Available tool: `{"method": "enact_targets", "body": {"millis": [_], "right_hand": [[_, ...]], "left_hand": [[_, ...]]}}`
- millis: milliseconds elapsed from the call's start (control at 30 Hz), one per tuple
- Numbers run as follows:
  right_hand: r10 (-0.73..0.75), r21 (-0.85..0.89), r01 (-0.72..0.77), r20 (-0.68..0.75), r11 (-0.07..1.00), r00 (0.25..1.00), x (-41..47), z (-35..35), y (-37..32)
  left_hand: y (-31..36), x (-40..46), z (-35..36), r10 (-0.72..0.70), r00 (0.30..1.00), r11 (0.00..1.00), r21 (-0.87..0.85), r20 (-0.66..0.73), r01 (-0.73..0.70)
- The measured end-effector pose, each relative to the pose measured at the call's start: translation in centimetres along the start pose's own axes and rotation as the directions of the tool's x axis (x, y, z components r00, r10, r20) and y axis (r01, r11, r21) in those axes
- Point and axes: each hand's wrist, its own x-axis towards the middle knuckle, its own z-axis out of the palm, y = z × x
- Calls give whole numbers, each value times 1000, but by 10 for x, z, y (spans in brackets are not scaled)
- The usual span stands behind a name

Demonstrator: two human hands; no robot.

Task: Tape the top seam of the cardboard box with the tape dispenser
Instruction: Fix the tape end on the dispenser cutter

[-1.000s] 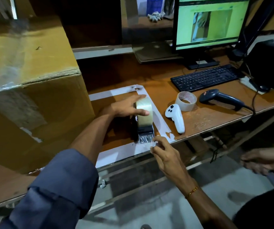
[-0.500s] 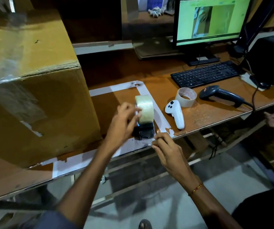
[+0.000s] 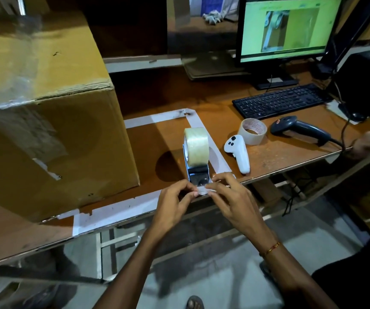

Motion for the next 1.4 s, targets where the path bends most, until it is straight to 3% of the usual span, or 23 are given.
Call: {"method": "enact_targets", "body": {"millis": [67, 133, 167, 333, 467, 667, 867, 1100, 1400], "right_hand": [[252, 286, -222, -72, 932, 965, 1, -5, -4], [499, 582, -368, -75, 725, 863, 1, -12, -7], [549, 629, -393, -65, 671, 833, 1, -13, -6], [566, 702, -546, 245, 457, 788, 2, -2, -8], [580, 758, -575, 330, 308, 745, 8, 2, -17], [614, 763, -602, 365, 234, 700, 7, 7, -24], [663, 764, -628, 392, 152, 638, 10, 3, -25], [697, 714, -639, 303, 285, 650, 12, 5, -29], [730, 672, -661, 258, 334, 632, 18, 10, -29]], "left_hand": [[0, 1, -1, -45, 999, 999, -27, 8, 46], [-1, 2, -3, -102, 994, 994, -46, 28, 103], [0, 2, -4, -130, 991, 989, -63, 39, 133], [6, 11, -7, -215, 974, 963, -147, 76, 224], [10, 15, -5, -244, 965, 952, -163, 99, 258], [12, 13, -5, -260, 961, 948, -161, 97, 273], [22, 10, -4, -369, 927, 889, -265, 66, 373], [29, 9, -3, -493, 870, 805, -368, 19, 465], [34, 18, -3, -554, 831, 774, -343, 41, 533]]}}
